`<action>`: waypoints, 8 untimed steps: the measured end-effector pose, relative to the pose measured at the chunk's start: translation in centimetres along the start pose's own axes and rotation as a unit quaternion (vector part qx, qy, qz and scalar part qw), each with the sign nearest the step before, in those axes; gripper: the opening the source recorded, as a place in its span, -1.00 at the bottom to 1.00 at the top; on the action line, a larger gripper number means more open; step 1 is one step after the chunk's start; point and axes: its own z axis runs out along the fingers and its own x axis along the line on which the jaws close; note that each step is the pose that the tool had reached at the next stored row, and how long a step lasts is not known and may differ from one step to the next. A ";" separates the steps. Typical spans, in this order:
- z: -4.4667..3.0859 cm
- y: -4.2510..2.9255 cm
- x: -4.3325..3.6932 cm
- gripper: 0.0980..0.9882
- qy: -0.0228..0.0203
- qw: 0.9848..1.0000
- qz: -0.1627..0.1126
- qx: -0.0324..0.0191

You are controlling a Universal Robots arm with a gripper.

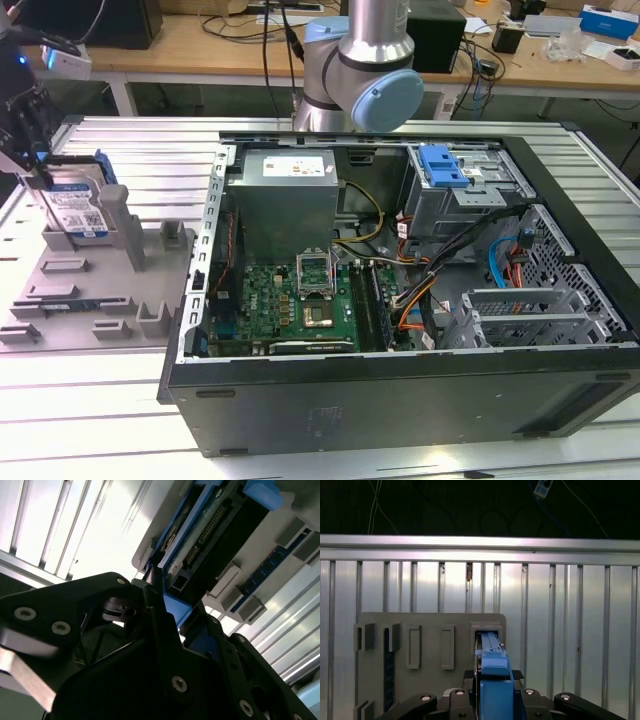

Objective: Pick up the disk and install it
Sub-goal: 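Pick up the disk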

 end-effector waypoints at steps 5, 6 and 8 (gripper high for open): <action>-2.28 0.04 0.04 -0.40 0.000 1.000 0.000 0.000; -3.09 0.05 0.06 -0.40 0.000 1.000 0.000 0.000; -4.16 0.07 0.08 -0.40 0.000 1.000 0.000 0.000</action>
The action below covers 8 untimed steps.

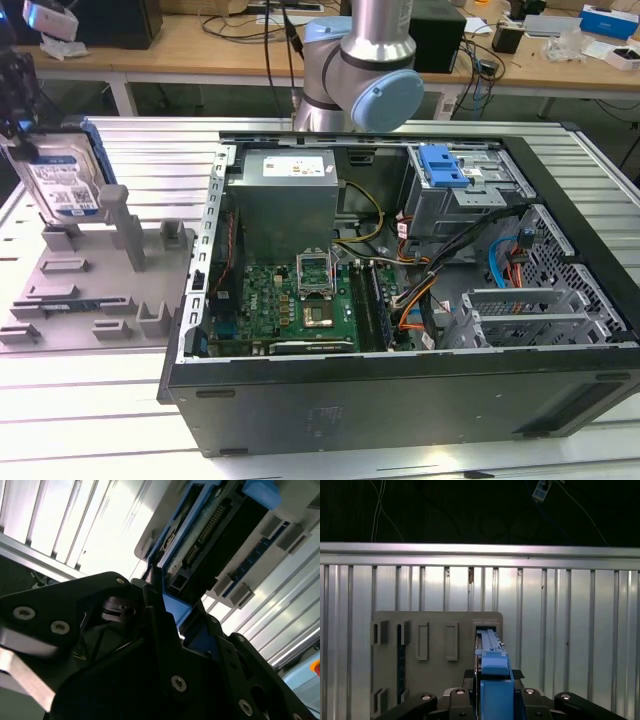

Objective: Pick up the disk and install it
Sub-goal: 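Pick up the disk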

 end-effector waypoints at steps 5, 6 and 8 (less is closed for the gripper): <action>-3.36 0.05 0.07 -0.40 0.000 1.000 0.000 0.000; -4.22 0.07 0.08 -0.40 0.000 1.000 0.000 0.000; -5.12 0.08 0.10 -0.40 0.000 1.000 0.000 0.000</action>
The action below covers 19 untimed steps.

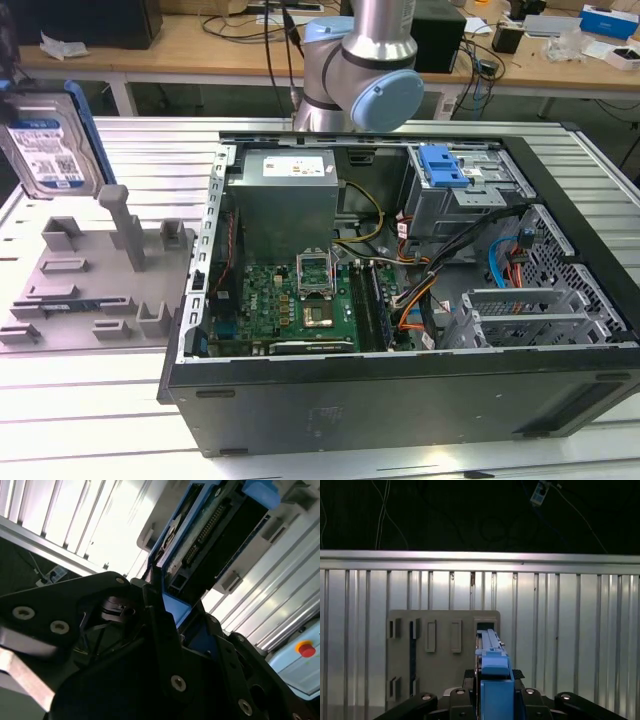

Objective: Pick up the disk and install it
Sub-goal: 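Pick up the disk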

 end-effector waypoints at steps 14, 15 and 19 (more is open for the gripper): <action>-9.10 0.15 0.36 -0.40 0.000 1.000 0.000 0.000; -9.15 0.15 0.36 -0.40 0.000 1.000 0.000 0.000; -9.14 0.16 0.36 -0.40 0.000 1.000 0.000 0.000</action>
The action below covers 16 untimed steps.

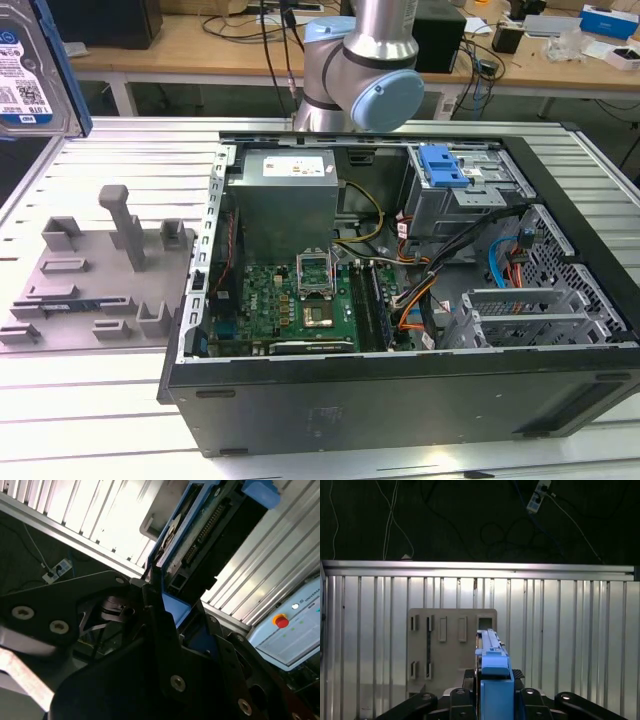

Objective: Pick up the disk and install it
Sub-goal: 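Pick up the disk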

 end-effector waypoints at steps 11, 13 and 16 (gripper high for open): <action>-0.04 -4.49 2.13 -0.40 0.000 1.000 0.000 -0.003; -0.04 -5.54 2.41 -0.40 0.000 1.000 0.000 -0.003; -0.06 -7.34 2.99 -0.40 -0.001 1.000 0.000 -0.003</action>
